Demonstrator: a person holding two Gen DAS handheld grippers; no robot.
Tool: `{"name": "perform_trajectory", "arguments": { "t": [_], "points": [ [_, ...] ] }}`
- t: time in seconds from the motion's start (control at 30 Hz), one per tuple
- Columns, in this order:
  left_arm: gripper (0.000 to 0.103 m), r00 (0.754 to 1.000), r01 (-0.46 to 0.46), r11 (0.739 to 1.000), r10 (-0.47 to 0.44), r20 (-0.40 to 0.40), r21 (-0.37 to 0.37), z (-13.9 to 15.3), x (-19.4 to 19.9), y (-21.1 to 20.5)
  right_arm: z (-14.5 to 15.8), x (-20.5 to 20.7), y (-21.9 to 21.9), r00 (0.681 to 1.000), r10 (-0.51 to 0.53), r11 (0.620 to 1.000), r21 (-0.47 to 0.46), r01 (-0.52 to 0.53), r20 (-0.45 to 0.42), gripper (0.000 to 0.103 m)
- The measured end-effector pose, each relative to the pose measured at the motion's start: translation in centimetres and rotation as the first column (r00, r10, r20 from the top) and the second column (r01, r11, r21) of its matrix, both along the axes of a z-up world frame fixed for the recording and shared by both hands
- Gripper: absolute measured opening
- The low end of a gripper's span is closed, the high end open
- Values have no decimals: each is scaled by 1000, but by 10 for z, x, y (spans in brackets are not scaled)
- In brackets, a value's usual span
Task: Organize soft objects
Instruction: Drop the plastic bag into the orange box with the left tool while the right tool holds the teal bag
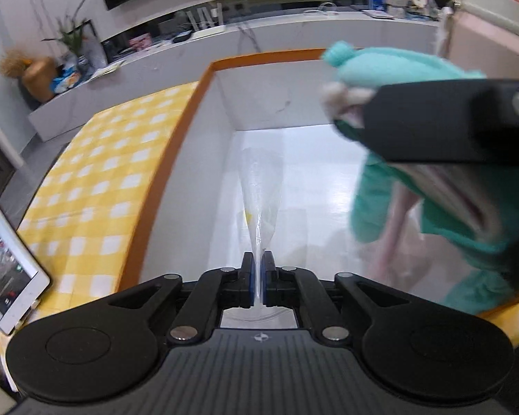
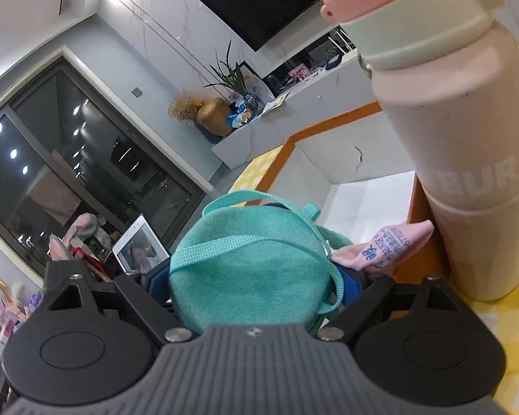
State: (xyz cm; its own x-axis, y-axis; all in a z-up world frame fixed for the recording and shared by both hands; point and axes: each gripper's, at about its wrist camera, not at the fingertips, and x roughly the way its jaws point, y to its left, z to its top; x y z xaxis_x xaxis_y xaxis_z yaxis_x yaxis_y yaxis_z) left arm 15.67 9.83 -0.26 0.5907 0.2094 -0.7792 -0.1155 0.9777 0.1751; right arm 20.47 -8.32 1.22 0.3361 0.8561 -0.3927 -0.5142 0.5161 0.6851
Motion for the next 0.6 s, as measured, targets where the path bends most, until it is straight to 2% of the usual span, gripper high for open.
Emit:
{"name": "perform_trajectory", "arguments": {
  "t": [0.07,0.17,0.23,0.37,0.43,0.5,0.6],
  "points": [
    [11,1000,-31,1000,31,-1,3,-1,1,2,2,1,-1,1000,-5,1000,-10,5,8,88],
    [15,998,-56,997,55,-16,-43,-1,3,8,2,10,0,1000,-20,1000,-13,20,-2,88],
    [21,998,-59,997,59,-3,-49,0,2,10,2,12,-1,1000,-20,1000,-5,20,-8,88],
    [55,998,-68,997,68,15,-42,0,2,13,4,8,-4,999,-26,999,-21,26,20,88],
    [65,998,-48,997,50,31,-64,2,-1,13,5,7,-3,999,-28,999,-20,29,28,88],
    [80,998,-2,992,11,69,-129,6,-5,18,6,6,-3,999,-22,1000,-19,23,33,88],
    [90,988,44,970,-7,154,-238,11,-14,28,5,6,-5,999,-19,1000,-21,20,36,88]
  ]
}}
